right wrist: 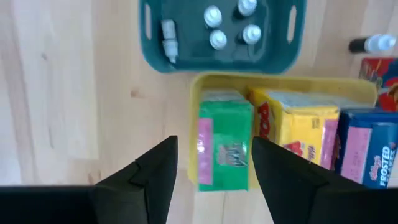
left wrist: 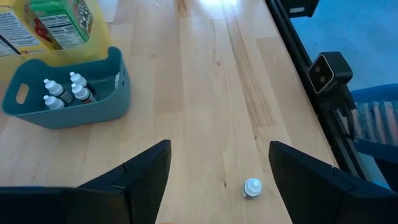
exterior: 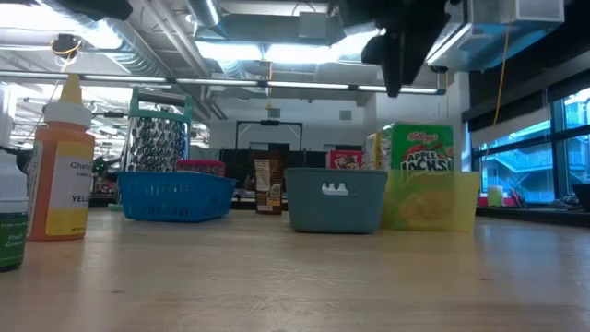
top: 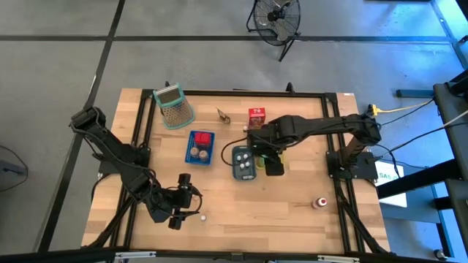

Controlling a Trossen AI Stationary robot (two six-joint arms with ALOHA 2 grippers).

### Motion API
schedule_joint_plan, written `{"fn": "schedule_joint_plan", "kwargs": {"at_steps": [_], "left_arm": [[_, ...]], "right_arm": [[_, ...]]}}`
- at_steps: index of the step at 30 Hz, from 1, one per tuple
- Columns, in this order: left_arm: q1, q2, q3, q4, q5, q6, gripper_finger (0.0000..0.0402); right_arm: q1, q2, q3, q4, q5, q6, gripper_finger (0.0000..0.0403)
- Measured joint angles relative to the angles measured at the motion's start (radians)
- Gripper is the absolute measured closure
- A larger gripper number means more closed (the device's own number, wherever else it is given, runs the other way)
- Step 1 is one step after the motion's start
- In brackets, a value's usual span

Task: Pick & Place Kitchen Items
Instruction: Put the small green food coloring into the green bin

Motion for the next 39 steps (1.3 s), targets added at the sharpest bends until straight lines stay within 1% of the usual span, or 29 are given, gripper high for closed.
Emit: {"fn": "schedule_joint_plan", "kwargs": {"at_steps": [4, 10, 15, 19, 23, 28, 32, 34, 36, 38, 39], "left_arm": [[0.000, 0.000, 0.000, -0.001, 0.031, 0.000, 0.0137], [0.000, 0.000, 0.000, -0.001, 0.034, 0.000, 0.0135], [0.000, 0.000, 0.000, 0.000, 0.033, 0.040, 0.0136], [0.000, 0.000, 0.000, 0.000, 0.032, 0.071, 0.0135], [-0.002, 0.000, 0.015, -0.012, 0.026, 0.102, 0.0136], [-0.027, -0.002, 0.088, -0.076, -0.023, 0.105, 0.0136], [-0.057, -0.003, 0.112, -0.103, -0.065, 0.105, 0.0136], [-0.069, -0.003, 0.112, -0.108, -0.068, 0.105, 0.0135], [-0.080, -0.003, 0.112, -0.119, -0.070, 0.105, 0.0135], [-0.086, -0.003, 0.112, -0.131, -0.072, 0.105, 0.0135], [-0.088, -0.003, 0.112, -0.134, -0.073, 0.105, 0.0136]], "right_arm": [[0.047, 0.000, 0.053, -0.010, 0.039, 0.035, 0.0194], [0.143, 0.000, 0.127, 0.018, 0.165, 0.151, 0.0194], [0.230, 0.000, 0.133, 0.154, 0.341, 0.248, 0.0194], [0.291, 0.000, 0.133, 0.263, 0.480, 0.265, 0.0194], [0.350, 0.000, 0.131, 0.340, 0.546, 0.261, 0.0194], [0.409, 0.000, 0.078, 0.463, 0.609, 0.258, 0.0194], [0.437, 0.000, 0.023, 0.566, 0.618, 0.259, 0.0194], [0.447, 0.001, -0.006, 0.636, 0.601, 0.258, 0.0194], [0.449, 0.004, -0.030, 0.737, 0.545, 0.272, 0.0194], [0.449, 0.006, -0.052, 0.814, 0.446, 0.283, 0.0194], [0.449, 0.007, -0.058, 0.834, 0.397, 0.261, 0.0194]]}}
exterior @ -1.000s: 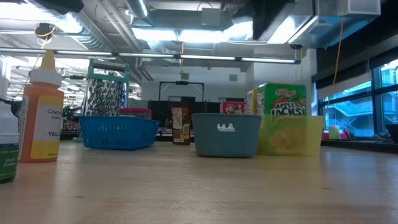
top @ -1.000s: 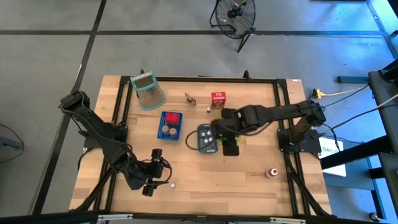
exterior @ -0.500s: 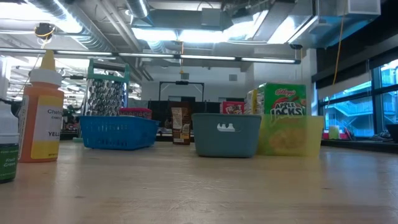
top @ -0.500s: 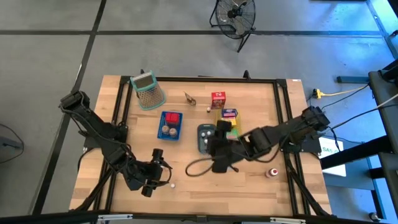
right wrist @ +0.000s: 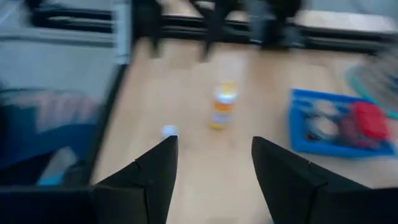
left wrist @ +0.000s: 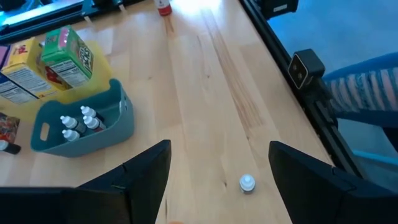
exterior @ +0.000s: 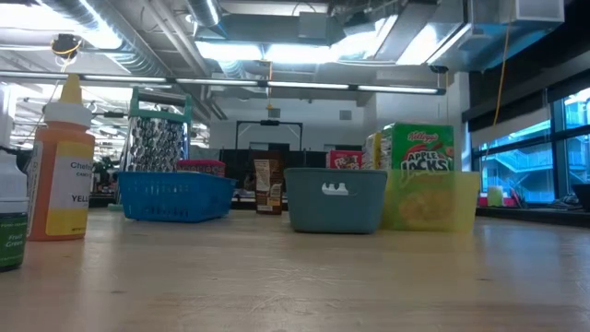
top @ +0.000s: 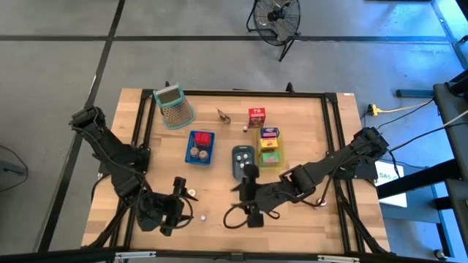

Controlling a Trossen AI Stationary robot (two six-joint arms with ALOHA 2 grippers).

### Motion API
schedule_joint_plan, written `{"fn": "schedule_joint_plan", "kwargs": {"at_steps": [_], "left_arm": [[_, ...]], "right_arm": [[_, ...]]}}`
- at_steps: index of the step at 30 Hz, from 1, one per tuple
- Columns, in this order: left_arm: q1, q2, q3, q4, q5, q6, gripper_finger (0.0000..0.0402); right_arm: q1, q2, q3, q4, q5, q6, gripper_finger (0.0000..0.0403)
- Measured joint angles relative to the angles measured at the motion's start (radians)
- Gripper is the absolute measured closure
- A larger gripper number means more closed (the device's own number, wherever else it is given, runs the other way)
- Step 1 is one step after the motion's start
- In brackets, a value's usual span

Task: Pick & Place Kitchen Items
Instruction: Put the small green food coloring into the green bin

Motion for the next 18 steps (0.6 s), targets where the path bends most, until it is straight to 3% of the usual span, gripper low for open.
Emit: {"fn": "schedule_joint_plan", "kwargs": {"at_steps": [3, 12, 18], "left_arm": [[-0.004, 0.000, 0.000, 0.000, 0.000, 0.023, 0.0137], [-0.013, 0.000, 0.000, 0.002, 0.050, 0.027, 0.0136], [-0.033, 0.000, 0.000, 0.006, 0.079, 0.041, 0.0137]], "right_arm": [[0.000, 0.000, -0.001, 0.054, -0.052, -0.029, 0.0194], [0.060, 0.044, -0.001, 0.168, 0.231, -0.035, 0.0194], [0.104, 0.096, -0.001, 0.339, 0.272, -0.147, 0.0194]]}}
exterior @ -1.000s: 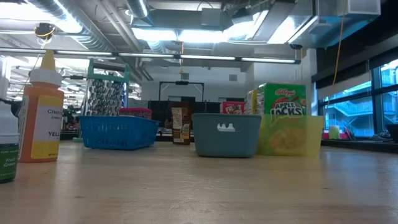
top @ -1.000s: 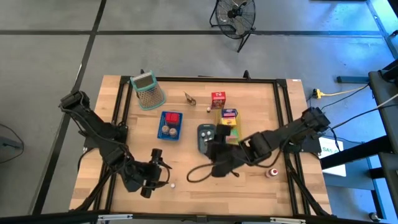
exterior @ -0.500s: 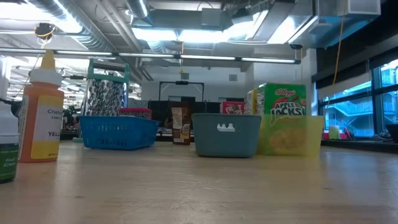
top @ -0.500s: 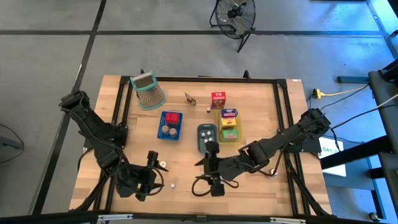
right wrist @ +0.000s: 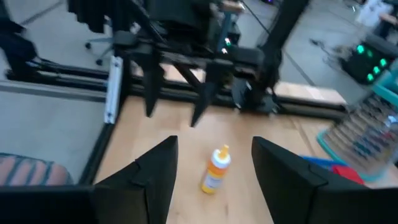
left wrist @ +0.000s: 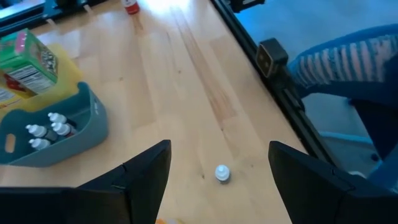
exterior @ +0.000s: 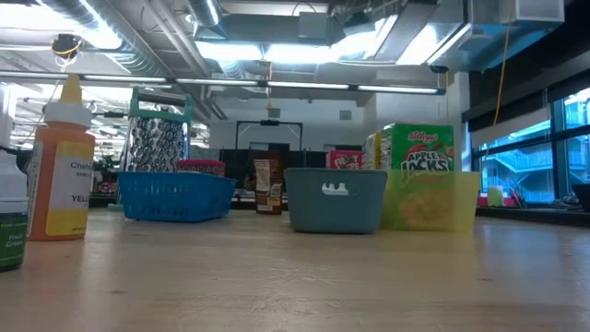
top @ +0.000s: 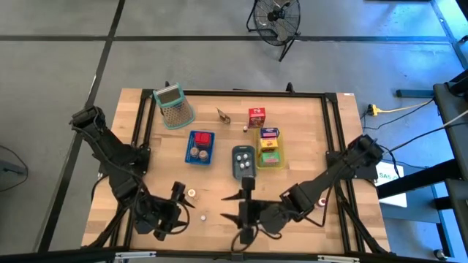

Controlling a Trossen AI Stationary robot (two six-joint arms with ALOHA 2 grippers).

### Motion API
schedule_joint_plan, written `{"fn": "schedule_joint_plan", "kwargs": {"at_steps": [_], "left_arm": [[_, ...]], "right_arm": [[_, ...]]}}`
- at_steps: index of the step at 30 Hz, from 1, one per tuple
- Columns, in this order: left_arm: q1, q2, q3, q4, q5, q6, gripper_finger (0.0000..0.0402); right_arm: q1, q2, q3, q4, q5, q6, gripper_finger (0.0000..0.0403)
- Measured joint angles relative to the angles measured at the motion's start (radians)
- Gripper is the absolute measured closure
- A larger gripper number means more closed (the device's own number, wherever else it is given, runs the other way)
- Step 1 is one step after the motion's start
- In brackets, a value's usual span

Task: Pick & Place Kitchen Items
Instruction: Put the small green food coloring into the green bin

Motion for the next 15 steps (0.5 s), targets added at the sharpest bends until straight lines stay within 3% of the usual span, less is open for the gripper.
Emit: {"fn": "schedule_joint_plan", "kwargs": {"at_steps": [15], "left_arm": [[-0.016, 0.000, 0.000, 0.001, 0.012, 0.019, 0.0137]], "right_arm": [[0.059, 0.004, 0.000, -0.027, -0.053, 0.000, 0.0194]]}}
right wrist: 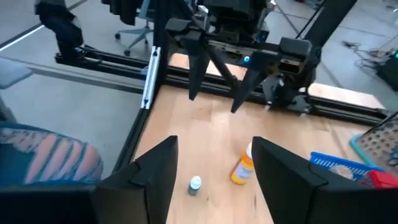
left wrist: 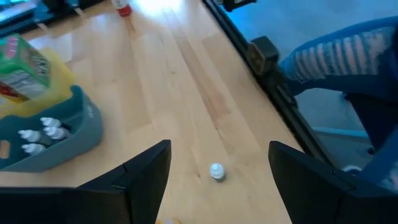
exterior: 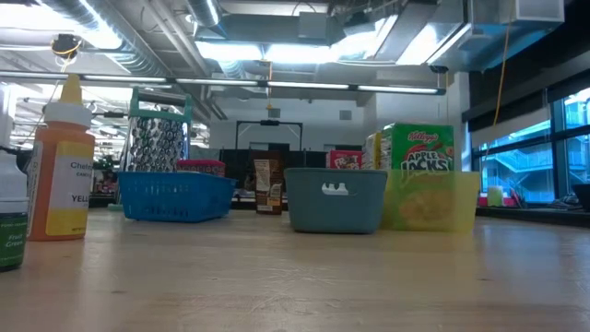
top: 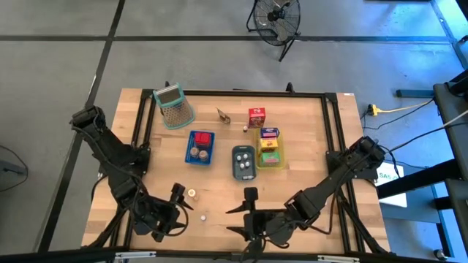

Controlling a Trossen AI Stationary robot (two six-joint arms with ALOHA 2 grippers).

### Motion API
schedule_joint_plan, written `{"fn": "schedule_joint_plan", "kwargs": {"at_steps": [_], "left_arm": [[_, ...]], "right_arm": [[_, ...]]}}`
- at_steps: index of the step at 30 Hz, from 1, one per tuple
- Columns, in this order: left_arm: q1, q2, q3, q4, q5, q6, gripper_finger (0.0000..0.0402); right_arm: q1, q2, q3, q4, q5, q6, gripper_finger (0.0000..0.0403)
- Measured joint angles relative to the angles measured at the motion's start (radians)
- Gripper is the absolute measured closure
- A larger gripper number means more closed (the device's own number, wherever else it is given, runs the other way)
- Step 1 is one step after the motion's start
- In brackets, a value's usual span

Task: Pick & Place Kitchen Items
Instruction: Put the small green food coloring into the green bin

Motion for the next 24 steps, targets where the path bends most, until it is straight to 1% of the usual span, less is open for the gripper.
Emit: {"fn": "schedule_joint_plan", "kwargs": {"at_steps": [4, 11, 15, 24], "left_arm": [[-0.017, 0.000, -0.003, 0.003, 0.023, -0.009, 0.0137], [-0.033, 0.001, -0.011, 0.044, 0.016, -0.011, 0.0136], [-0.033, 0.004, -0.011, 0.051, 0.061, -0.027, 0.0136], [-0.033, 0.095, -0.011, 0.109, 0.057, -0.073, 0.0137]], "right_arm": [[-0.001, 0.003, 0.000, -0.002, -0.044, 0.003, 0.0194], [-0.004, 0.005, 0.000, -0.012, -0.049, -0.091, 0.0194], [-0.005, 0.005, 0.000, -0.013, -0.050, -0.098, 0.0194], [-0.018, 0.005, 0.000, -0.014, -0.052, -0.101, 0.0194]]}}
